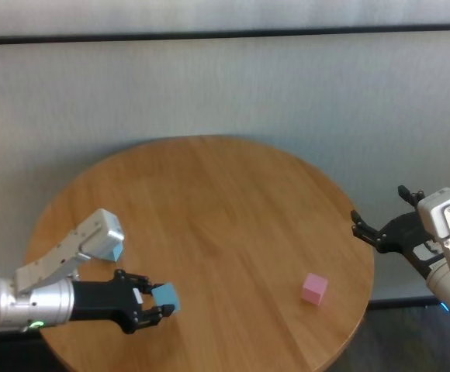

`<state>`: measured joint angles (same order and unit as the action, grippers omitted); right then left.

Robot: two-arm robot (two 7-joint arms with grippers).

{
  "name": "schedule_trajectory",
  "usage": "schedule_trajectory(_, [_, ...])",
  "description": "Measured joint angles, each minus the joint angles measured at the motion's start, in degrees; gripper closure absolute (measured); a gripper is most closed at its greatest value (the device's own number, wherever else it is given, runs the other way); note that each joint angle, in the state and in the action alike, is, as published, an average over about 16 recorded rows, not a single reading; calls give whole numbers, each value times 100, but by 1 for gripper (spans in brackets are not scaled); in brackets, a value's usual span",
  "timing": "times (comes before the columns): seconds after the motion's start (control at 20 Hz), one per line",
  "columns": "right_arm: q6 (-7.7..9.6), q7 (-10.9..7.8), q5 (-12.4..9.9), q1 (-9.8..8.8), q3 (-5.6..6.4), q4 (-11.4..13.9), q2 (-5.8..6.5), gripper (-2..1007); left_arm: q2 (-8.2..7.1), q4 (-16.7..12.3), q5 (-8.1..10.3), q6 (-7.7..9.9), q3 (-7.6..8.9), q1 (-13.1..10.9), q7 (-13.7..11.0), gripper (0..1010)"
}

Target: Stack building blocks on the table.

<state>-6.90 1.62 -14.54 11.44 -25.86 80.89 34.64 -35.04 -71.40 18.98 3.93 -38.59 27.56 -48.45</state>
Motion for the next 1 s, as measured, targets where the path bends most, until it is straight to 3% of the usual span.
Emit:
schedule_trajectory(0.55, [0, 0, 0, 0, 0, 0, 0, 0, 410, 595, -410, -193, -370, 509, -164, 614])
schedule_trajectory(1.0, [0, 0, 0, 0, 0, 0, 0, 0, 653, 953, -533, -247, -495, 735, -251, 614])
